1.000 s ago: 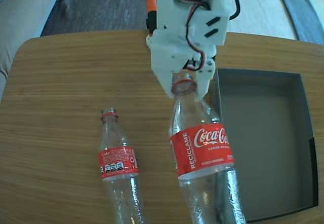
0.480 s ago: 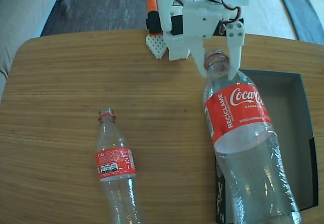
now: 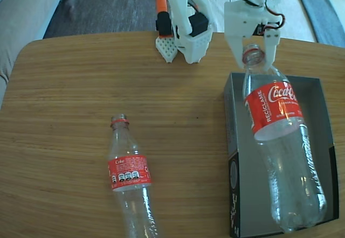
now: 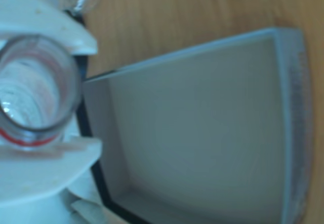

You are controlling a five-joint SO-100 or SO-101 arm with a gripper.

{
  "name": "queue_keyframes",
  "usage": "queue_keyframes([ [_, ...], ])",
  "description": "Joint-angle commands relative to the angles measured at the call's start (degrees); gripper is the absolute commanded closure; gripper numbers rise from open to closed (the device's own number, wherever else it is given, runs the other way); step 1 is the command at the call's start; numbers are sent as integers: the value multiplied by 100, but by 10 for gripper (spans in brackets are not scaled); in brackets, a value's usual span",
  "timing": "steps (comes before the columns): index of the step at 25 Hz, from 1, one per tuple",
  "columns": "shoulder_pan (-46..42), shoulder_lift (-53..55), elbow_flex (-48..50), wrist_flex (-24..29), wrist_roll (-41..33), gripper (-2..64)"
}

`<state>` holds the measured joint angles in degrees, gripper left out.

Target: Grasp the bottles and put them in the box.

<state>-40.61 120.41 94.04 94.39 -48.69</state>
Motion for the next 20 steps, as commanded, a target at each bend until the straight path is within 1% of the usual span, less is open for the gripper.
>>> queue_keyframes([
  [1,-352,176,97,378,501,618],
  [8,-545,167,272,-35,1450,618],
  [15,-554,62,272,-483,2127,618],
  [20,-967,44,290,-844,2487,619],
])
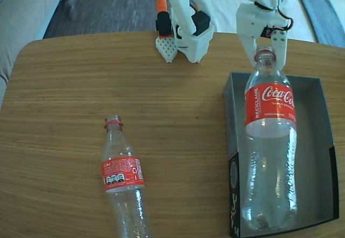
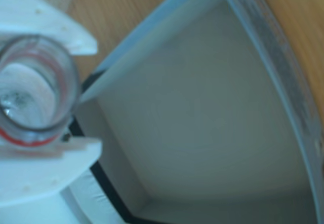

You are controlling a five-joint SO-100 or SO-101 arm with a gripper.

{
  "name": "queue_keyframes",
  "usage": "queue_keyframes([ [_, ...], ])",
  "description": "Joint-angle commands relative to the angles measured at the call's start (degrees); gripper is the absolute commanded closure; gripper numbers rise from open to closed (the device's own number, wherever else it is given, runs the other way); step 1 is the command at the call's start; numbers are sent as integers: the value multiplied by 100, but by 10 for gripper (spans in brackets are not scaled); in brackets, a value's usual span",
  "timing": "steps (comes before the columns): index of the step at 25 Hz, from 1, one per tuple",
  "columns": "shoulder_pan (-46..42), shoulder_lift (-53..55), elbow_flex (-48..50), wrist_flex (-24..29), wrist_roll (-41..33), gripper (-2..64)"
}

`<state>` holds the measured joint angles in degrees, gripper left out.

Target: Grasp the bottles and put them in the box.

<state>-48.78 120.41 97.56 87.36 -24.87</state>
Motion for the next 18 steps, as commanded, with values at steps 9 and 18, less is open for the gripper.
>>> queue_keyframes([
  [9,-220,-580,229,-589,123,619],
  [18,-220,-1187,369,-1222,105,619],
])
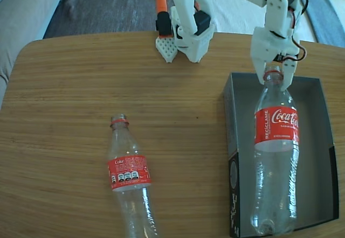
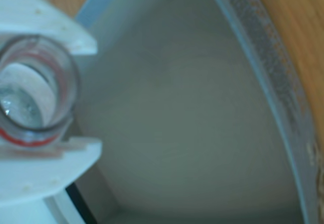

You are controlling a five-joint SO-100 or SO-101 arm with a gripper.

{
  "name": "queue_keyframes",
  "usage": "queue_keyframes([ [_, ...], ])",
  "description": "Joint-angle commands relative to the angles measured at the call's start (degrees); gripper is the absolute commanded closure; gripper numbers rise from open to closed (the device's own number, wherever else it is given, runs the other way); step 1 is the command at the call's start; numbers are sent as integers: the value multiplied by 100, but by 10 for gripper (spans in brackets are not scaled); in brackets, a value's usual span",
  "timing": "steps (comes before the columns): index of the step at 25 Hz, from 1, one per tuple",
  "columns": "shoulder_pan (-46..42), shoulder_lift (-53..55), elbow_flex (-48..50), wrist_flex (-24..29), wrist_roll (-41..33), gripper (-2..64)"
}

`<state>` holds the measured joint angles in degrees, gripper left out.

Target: Grasp the bottles and put them in the box.

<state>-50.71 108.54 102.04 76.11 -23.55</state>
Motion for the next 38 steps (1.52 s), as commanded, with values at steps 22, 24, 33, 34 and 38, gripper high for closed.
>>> queue_keyframes([
  [22,-229,-237,686,-501,-35,619],
  [24,-272,-281,650,-545,-35,619],
  [33,-299,-281,580,-659,-35,619],
  [34,-352,-299,580,-703,-35,619],
  [38,-466,-325,554,-791,-35,619],
])
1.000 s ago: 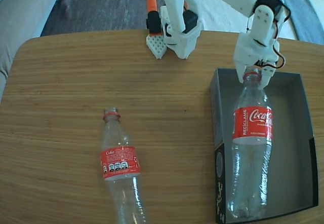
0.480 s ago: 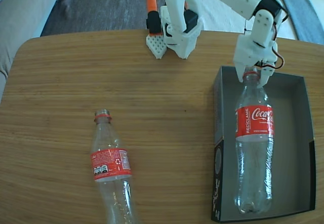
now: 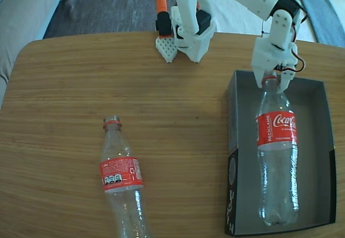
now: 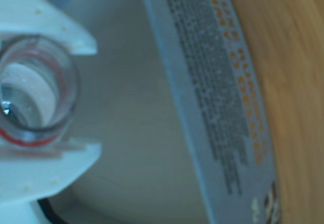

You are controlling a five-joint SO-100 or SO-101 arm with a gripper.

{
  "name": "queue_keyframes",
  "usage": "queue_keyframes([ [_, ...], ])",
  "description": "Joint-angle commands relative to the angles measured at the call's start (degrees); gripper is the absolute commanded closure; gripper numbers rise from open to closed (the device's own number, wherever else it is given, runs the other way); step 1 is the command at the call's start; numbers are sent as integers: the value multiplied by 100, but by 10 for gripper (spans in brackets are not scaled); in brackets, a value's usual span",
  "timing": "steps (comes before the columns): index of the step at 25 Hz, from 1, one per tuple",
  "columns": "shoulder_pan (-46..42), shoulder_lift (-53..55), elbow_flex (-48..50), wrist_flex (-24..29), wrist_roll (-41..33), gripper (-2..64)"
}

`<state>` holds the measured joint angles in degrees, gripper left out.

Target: Grasp the bottles and put them in the box.

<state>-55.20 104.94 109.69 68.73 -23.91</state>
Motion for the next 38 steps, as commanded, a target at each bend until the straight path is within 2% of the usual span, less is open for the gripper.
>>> queue_keyframes([
  [1,-18,35,-202,-105,0,619],
  [13,202,35,-88,-132,9,608],
  [15,264,44,-88,-123,9,563],
  [20,466,44,-79,-141,18,336],
  [23,545,70,-79,-132,18,267],
  [28,580,88,-88,-149,18,265],
  [31,896,88,-272,-202,18,265],
  [36,1679,132,-1028,-105,18,266],
  [38,2030,141,-1477,97,18,266],
])
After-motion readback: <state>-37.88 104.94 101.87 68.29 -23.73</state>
